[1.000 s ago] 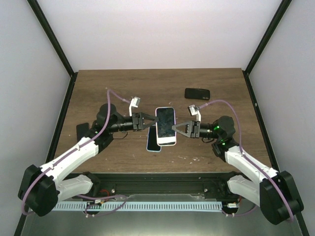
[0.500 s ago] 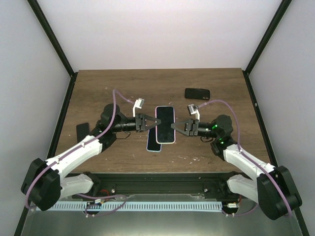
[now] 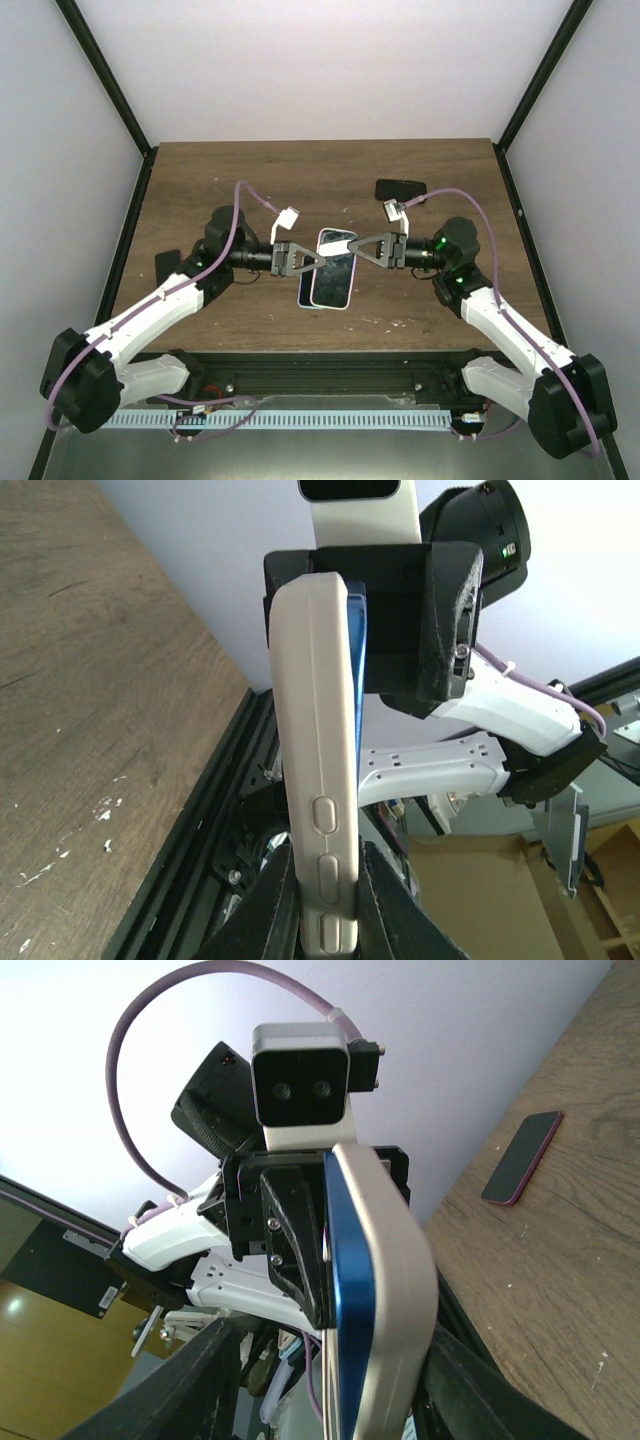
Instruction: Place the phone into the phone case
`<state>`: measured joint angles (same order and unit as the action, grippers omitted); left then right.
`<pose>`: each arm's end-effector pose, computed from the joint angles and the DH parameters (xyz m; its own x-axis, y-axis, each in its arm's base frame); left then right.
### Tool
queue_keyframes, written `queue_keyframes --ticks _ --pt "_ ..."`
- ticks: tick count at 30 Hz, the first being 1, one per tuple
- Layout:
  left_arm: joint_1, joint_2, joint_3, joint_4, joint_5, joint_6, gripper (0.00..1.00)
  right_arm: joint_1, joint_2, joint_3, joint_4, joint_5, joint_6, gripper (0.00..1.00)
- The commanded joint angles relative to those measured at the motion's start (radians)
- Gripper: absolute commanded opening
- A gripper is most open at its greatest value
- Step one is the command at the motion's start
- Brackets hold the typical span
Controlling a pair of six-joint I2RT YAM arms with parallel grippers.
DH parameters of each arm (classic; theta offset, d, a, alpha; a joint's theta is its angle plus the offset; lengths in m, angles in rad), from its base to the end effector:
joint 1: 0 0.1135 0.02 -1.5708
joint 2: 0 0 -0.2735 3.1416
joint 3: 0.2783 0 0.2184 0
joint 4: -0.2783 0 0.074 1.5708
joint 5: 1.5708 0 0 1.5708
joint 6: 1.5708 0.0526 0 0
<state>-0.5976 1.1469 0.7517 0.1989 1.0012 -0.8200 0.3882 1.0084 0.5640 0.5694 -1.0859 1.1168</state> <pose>0.1609 -0.1631 0.3174 -0.8311 0.0887 -0.5490 0.5549 0.0673 -0.8292 0.1558 0.1140 0.3210 -0.8382 0.1098 -0.5343 -0.5374 0.0011 0.8433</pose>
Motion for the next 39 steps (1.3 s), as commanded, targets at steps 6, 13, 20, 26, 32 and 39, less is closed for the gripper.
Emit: queue_keyframes --ticks 6,13,20,26,32,39 --pt "-0.006 -0.014 0.051 -0.092 0.052 0.103 0.00 -0.009 -0.014 0.120 -0.085 0.003 -0.083 0.30" --pt "-0.004 0.014 0.135 -0.374 -0.088 0.233 0.00 -0.011 -0.037 0.185 -0.273 0.077 -0.223 0.06" --pt "-0.004 0.016 0.131 -0.350 -0.063 0.215 0.00 -0.010 -0.034 0.201 -0.272 0.032 -0.210 0.25" --pt "-0.005 -0.005 0.070 -0.115 -0.011 0.080 0.00 -0.004 -0.028 0.099 -0.125 -0.007 -0.088 0.40" --pt "-0.005 0.005 0.064 0.048 -0.027 0.007 0.00 0.037 -0.014 0.032 -0.091 -0.003 -0.070 0.44" --pt "-0.005 -0.013 0.040 0.113 -0.096 -0.017 0.00 0.050 -0.002 0.027 -0.089 -0.026 -0.071 0.35"
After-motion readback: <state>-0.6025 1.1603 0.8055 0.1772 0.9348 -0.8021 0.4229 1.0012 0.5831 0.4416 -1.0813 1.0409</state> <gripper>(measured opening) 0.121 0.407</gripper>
